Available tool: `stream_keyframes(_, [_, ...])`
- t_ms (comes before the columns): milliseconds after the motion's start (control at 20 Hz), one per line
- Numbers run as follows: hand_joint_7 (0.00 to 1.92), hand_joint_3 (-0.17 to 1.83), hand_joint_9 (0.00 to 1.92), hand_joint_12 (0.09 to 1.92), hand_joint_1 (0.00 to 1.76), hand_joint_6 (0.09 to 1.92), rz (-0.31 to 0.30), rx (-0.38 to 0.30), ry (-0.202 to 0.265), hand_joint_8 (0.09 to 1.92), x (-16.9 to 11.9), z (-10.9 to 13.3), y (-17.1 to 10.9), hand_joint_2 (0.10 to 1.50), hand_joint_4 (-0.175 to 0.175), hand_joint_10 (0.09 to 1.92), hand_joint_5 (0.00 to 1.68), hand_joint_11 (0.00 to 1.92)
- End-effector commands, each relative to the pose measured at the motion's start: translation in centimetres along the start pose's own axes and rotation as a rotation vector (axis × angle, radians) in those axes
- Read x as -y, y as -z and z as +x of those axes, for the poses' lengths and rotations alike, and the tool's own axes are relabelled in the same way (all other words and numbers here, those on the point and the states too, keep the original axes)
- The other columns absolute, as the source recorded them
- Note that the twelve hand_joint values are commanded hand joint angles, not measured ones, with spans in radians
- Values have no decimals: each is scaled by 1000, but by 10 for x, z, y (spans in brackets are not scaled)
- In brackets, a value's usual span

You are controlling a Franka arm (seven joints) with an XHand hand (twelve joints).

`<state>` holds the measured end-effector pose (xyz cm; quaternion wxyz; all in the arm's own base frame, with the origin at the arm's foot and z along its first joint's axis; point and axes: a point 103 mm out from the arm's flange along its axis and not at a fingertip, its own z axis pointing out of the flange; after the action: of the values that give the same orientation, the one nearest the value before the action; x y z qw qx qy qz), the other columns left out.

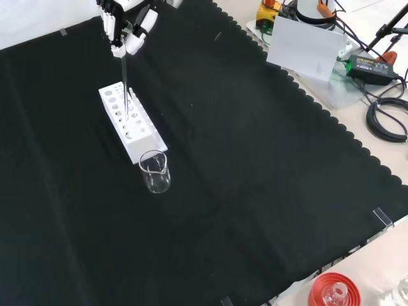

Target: Stir in the beaker to the left of the white test tube rack with the glass rod.

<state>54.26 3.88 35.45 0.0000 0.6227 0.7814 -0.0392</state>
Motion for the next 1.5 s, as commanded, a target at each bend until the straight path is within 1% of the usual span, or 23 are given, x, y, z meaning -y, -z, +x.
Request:
stream_keyframes(50, [1412, -175, 1789, 533, 1325, 311, 2, -5, 9, 526, 0, 2, 1, 1053, -175, 391, 1293, 1669])
stream_keyframes(400, [1413, -175, 1791, 534, 1325, 308, 5, -28, 22, 526, -6, 2, 0, 1052, -175, 389, 1295, 1673])
stream_keyframes(600, [1413, -175, 1793, 535, 1325, 306, 4, -33, 32, 525, -8, 5, -3, 1052, -175, 387, 1295, 1674])
stream_keyframes(800, [1414, -175, 1794, 535, 1325, 305, -1, -34, 39, 524, -11, 9, 0, 1052, -175, 385, 1296, 1675])
stream_keyframes(1200, [1415, -175, 1797, 535, 1325, 301, -14, -23, 79, 522, -27, 34, 13, 1052, -175, 381, 1298, 1676])
stream_keyframes(1500, [1416, -175, 1800, 535, 1325, 300, -29, -15, 124, 520, -38, 55, 29, 1052, -175, 379, 1299, 1677])
